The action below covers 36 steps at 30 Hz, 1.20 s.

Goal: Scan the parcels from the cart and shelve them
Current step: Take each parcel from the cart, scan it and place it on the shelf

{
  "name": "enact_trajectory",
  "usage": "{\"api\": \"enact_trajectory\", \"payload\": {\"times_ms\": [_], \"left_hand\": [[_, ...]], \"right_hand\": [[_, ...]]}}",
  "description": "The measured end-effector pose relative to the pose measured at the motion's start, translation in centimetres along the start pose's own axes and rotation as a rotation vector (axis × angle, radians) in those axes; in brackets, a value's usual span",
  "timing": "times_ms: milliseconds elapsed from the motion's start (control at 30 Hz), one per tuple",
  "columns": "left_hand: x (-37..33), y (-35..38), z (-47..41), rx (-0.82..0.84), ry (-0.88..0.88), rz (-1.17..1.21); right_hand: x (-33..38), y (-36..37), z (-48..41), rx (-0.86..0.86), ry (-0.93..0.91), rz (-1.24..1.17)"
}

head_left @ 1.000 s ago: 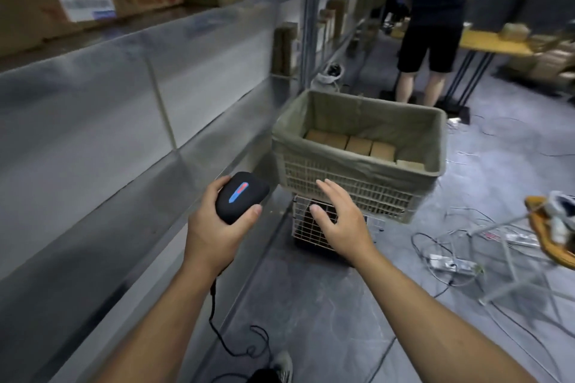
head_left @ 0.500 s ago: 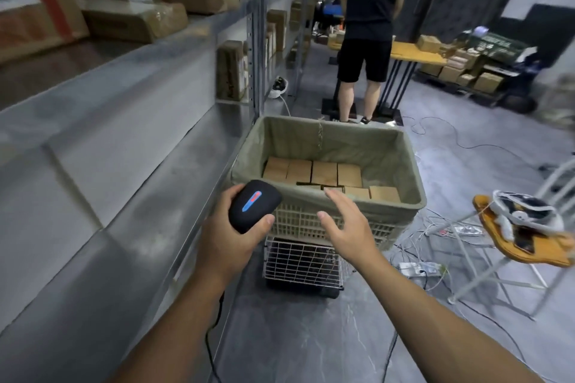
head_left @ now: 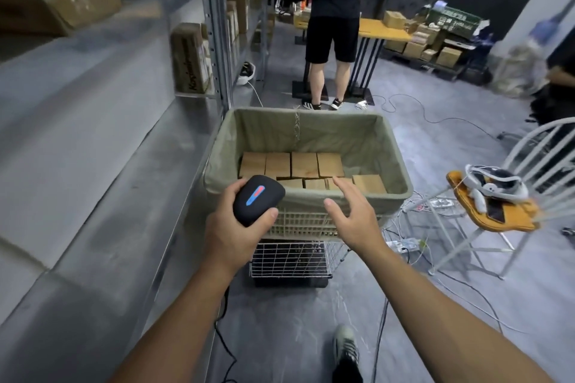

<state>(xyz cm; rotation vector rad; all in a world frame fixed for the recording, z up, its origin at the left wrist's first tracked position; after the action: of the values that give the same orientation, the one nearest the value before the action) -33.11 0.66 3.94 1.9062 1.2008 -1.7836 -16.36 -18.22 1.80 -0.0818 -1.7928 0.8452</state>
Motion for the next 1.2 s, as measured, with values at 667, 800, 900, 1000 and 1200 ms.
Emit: {"api": "enact_trajectory", "payload": {"times_ms": [667, 800, 900, 1000, 1200], "left_hand": [[1.9, 17.1, -13.1, 0.059, -0.247, -0.129], [2.6, 19.6, -15.2, 0.037, -0.329, -0.153], [3.2, 20.8, -16.1, 0.039, -0.367, -0.180], [4.1, 21.3, -17.1, 0.034, -0.401, -0.196], [6.2, 21.7, -19.5, 0.031, -0.450, -0.179]], "right_hand": [[-17.0, -0.6, -19.1, 0.303, 0.267, 0.118], [-20.7, 1.1, -22.1, 0.451, 0.336, 0.173], [-22.5, 2.5, -23.5, 0.521, 0.363, 0.202], [-24.2, 4.1, -24.2, 0.579, 0.434, 0.222], [-26.8, 6.4, -25.3, 0.642, 0.583, 0.349]]}}
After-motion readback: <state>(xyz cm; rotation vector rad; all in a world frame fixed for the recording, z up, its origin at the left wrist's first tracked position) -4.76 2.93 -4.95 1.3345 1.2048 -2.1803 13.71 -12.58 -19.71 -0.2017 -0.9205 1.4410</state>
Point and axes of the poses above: each hand's wrist, its own z-axis away from the middle knuckle, its own y-axis out of the palm, x = y × z, the point moved 6 cm from there along -z, towards the middle knuckle, and after that the axes turned 4 degrees about -z, right-handed, at the moved point
